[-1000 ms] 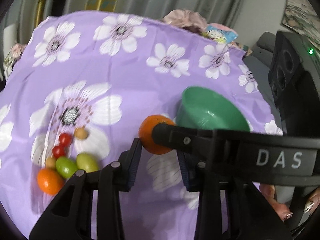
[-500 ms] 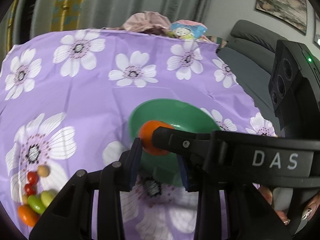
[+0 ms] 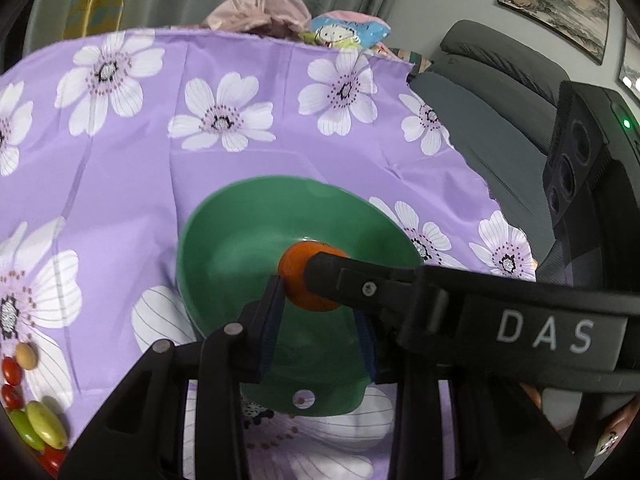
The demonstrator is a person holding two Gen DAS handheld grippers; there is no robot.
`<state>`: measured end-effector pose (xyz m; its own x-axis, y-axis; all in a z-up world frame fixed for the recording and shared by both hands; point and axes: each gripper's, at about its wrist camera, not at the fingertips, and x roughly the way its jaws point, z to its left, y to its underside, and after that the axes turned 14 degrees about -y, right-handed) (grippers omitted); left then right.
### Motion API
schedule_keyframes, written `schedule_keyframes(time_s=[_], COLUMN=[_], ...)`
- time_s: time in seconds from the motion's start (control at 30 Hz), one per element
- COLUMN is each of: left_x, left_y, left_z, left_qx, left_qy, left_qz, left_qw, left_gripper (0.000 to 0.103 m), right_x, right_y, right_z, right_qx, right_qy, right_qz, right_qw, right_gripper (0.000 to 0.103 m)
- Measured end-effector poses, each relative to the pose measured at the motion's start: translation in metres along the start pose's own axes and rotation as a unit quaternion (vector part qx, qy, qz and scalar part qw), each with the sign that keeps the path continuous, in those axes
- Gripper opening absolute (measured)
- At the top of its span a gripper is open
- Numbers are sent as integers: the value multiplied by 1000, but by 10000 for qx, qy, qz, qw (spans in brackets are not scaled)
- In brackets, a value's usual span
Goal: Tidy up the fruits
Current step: 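Lift the tangerine with the right tool and carry it over the green bowl, then open the right tool to drop the tangerine into the green bowl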
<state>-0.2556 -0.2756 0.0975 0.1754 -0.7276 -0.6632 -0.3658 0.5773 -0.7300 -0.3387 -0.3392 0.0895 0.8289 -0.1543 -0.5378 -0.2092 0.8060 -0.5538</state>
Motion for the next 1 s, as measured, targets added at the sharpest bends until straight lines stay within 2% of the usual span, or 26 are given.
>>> schedule_keyframes(time_s=[0.33, 0.4, 0.43, 0.5, 0.7, 0.83, 0.9, 0.97, 1.0], left_x=[16, 18, 20, 20, 20, 3, -8, -20, -25], left_y=[5, 5, 5, 5, 9, 9, 9, 10, 11], left_z=[3, 4, 4, 6, 13, 26, 32, 42, 47], left_qx=[-189, -205, -209, -260, -374, -536, -583, -645, -666], left_qy=[65, 36, 50, 152, -102, -224, -335, -533, -651], left_qz=[334, 370, 401, 446, 470, 294, 165, 55, 34], left_qw=[9992, 9991, 9990, 9986, 9981, 9979, 9976, 9965, 9956], left_gripper=[34, 29, 18, 17, 17, 23, 29, 44, 47], right_x=[11, 13, 14, 16, 18, 11, 8, 7, 8], right_y=[0, 0, 1, 0, 0, -3, -5, -6, -6], right_z=[-11, -12, -13, -14, -14, -11, -9, -6, -3], right_qx=[142, 166, 179, 205, 192, 44, -58, -240, -335], right_qy=[234, 241, 236, 154, 397, 761, 822, 976, 1120], right_qz=[207, 231, 248, 299, 215, -282, -584, -901, -1026], right_qw=[9994, 9993, 9993, 9992, 9988, 9967, 9949, 9909, 9878], right_gripper=[39, 39, 39, 39, 39, 39, 39, 54, 59])
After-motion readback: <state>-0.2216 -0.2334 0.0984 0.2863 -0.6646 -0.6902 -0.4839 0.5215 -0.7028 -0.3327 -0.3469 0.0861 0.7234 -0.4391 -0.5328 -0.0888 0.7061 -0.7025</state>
